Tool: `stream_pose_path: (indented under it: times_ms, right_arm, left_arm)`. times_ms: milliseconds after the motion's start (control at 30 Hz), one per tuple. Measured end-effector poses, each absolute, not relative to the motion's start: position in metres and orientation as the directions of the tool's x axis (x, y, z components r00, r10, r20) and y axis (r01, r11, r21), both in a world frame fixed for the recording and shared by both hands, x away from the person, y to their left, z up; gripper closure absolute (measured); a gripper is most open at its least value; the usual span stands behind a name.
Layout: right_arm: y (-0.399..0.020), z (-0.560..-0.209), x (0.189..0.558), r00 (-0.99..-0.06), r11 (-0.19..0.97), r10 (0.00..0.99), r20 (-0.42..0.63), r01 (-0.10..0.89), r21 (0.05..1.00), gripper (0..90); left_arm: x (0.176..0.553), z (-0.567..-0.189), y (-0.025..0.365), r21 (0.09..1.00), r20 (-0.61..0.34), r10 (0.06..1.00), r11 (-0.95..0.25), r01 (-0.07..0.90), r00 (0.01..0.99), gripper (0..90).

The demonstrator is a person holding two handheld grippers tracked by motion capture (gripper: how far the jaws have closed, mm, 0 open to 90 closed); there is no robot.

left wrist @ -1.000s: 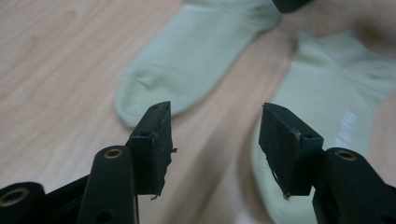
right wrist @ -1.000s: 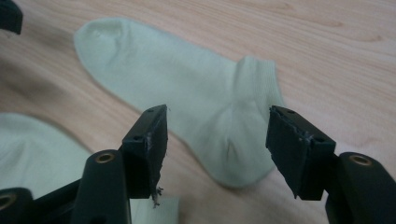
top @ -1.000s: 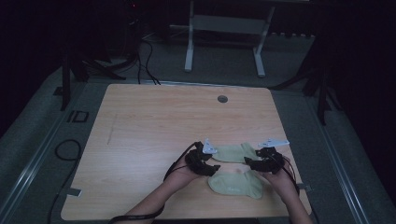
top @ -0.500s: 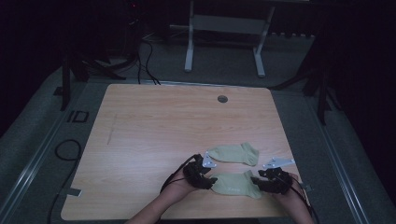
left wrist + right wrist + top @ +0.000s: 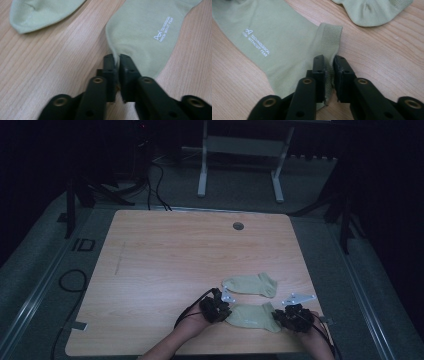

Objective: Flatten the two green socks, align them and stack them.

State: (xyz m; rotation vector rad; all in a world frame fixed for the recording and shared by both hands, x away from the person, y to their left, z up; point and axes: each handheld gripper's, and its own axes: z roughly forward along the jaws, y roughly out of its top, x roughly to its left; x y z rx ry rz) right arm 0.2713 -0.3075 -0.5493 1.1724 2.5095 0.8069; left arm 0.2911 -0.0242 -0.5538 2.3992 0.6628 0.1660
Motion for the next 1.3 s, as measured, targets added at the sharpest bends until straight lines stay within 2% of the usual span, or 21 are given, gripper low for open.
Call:
stream_pose_path:
  times_ms: [333,533,933,1300]
  right_arm:
    - [-0.310,-0.537,0.267,-0.622,0.466,0.782,0.040,0.625,0.626,84.9]
    - [-0.309,-0.523,0.275,-0.621,0.451,0.783,0.042,0.613,0.649,84.9]
    - [-0.304,-0.488,0.330,-0.591,0.417,0.806,0.026,0.599,0.684,85.0]
    - [-0.306,-0.505,0.366,-0.555,0.408,0.831,0.049,0.666,0.624,84.8]
  left_arm:
    - [0.292,-0.542,-0.015,0.664,-0.063,0.534,-0.608,0.435,0.843,88.3]
    - [0.305,-0.526,-0.009,0.692,-0.064,0.555,-0.574,0.437,0.829,88.3]
    - [0.341,-0.509,-0.004,0.703,-0.063,0.629,-0.523,0.481,0.775,88.2]
    - [0.371,-0.522,-0.016,0.646,-0.033,0.640,-0.572,0.505,0.767,88.2]
